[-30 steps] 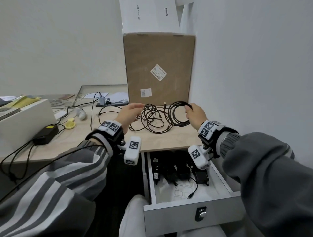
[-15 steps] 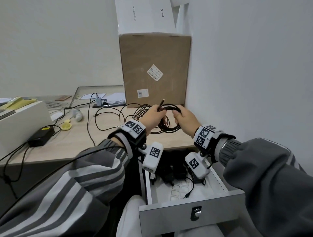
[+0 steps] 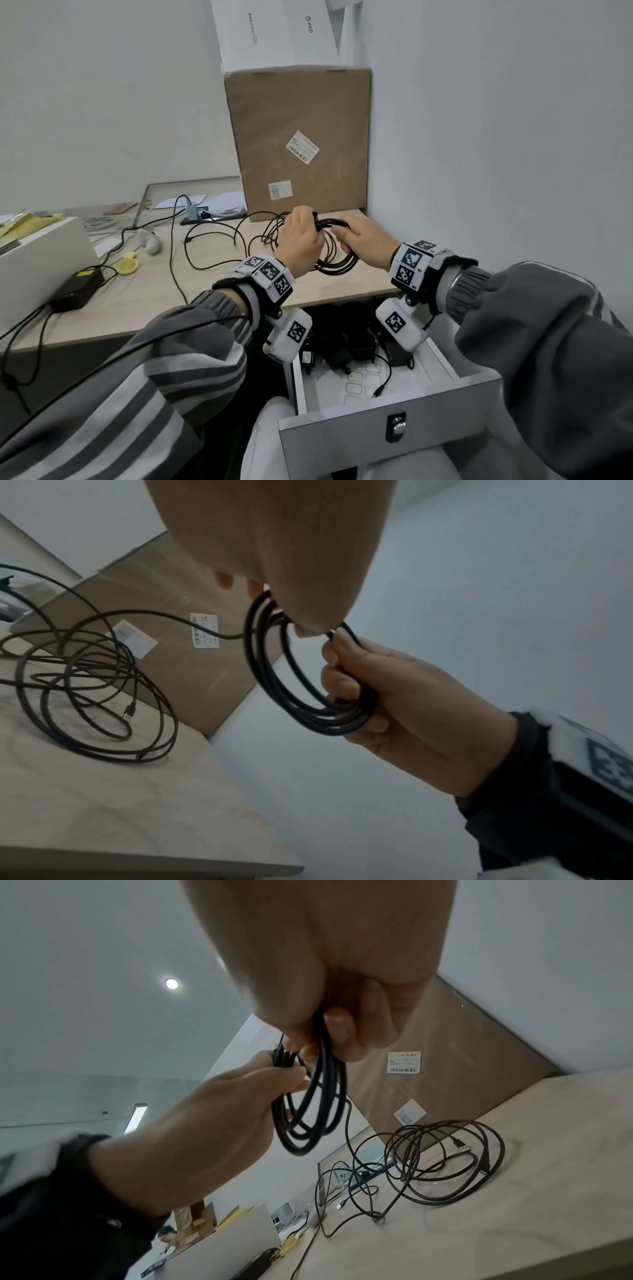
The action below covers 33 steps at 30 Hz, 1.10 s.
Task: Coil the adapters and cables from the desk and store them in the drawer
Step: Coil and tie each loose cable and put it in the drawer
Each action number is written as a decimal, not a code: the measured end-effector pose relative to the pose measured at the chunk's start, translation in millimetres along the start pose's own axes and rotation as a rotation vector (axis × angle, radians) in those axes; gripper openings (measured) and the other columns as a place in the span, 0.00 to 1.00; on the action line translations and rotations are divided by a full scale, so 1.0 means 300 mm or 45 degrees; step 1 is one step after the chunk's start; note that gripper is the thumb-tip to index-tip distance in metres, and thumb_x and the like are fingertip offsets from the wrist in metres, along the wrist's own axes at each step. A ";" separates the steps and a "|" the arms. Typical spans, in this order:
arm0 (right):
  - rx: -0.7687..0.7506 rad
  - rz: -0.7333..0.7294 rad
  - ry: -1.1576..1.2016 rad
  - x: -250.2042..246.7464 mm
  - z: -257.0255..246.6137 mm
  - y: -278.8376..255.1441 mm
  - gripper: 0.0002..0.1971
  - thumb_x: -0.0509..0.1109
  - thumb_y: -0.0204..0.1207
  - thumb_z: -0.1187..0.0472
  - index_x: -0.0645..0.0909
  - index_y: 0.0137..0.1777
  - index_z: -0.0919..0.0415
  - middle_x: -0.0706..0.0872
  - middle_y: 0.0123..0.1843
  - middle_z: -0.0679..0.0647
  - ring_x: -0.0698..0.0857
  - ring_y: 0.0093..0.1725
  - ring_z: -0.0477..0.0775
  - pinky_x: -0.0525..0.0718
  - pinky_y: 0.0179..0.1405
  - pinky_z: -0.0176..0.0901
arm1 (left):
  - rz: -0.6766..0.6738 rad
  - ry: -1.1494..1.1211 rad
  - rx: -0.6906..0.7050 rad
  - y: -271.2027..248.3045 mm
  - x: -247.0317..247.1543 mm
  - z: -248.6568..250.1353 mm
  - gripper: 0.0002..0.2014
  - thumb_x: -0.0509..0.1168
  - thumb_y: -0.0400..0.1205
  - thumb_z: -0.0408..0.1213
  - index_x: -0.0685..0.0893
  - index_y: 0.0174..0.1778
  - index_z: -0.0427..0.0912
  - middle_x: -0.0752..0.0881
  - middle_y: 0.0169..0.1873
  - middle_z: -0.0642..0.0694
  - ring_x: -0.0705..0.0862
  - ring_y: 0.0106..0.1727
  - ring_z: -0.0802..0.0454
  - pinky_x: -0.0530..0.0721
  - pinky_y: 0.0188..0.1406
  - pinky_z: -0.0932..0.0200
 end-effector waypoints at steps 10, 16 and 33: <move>0.032 0.082 0.343 -0.026 -0.040 -0.018 0.10 0.64 0.83 0.57 0.78 0.56 0.64 0.82 0.38 0.49 0.76 0.25 0.34 0.70 0.24 0.26 | 0.000 -0.572 -0.101 0.029 -0.057 -0.013 0.03 0.52 0.88 0.33 0.70 0.51 0.40 0.76 0.28 0.47 0.73 0.26 0.54 0.70 0.26 0.61; 0.098 -0.064 0.508 0.036 -0.009 -0.047 0.23 0.72 0.77 0.59 0.72 0.71 0.58 0.79 0.66 0.45 0.79 0.61 0.39 0.75 0.56 0.30 | 0.231 -1.087 -0.415 0.040 -0.072 -0.042 0.05 0.54 0.87 0.32 0.70 0.46 0.43 0.74 0.28 0.48 0.73 0.28 0.53 0.76 0.34 0.57; -0.030 -0.003 -0.052 0.186 -0.057 0.072 0.01 0.67 0.80 0.59 0.80 0.48 0.54 0.85 0.46 0.52 0.82 0.50 0.55 0.77 0.55 0.48 | 0.565 -1.280 -0.786 0.085 -0.207 -0.177 0.09 0.52 0.87 0.31 0.68 0.40 0.42 0.74 0.30 0.47 0.74 0.31 0.52 0.80 0.40 0.51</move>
Point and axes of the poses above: each hand's wrist, its own y-axis towards the middle knuckle, its own x-axis out of the palm, z = x × y, the point moved 2 cm from there along y, towards the middle knuckle
